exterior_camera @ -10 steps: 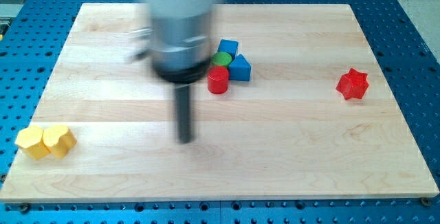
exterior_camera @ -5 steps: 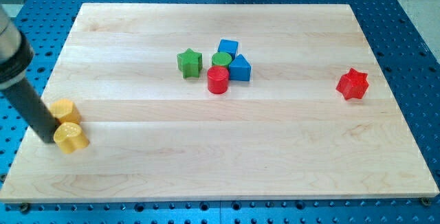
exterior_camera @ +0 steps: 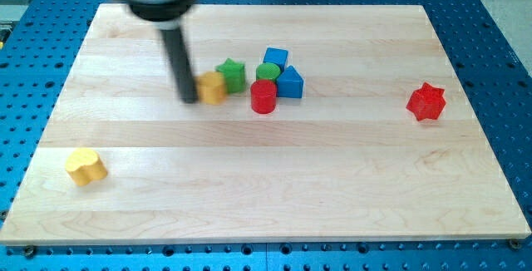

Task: Move yellow blocks into the group of blocks

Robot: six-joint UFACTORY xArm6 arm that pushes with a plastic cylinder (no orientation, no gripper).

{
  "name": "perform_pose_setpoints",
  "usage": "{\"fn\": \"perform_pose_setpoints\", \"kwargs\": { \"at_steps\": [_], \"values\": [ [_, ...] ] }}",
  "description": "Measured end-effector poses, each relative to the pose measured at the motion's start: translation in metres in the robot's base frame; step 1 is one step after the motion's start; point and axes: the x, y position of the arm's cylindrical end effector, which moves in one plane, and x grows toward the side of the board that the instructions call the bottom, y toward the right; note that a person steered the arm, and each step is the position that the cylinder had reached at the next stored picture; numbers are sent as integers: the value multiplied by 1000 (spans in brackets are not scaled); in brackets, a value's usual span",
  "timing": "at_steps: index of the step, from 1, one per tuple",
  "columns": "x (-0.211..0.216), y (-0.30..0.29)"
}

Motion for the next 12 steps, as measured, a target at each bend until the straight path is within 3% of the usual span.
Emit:
{"fn": "perform_pose_setpoints", "kwargs": {
  "at_steps": [1,2,3,4,5,6,7,9,10,11,12],
  "values": [
    [48,-86],
    [178,-88],
    [190,-147],
    [128,-187],
    [122,-68],
    [137,-76],
    [164,-1],
    [83,43],
    [153,23],
    [94,30],
    [44,91]
  ]
}}
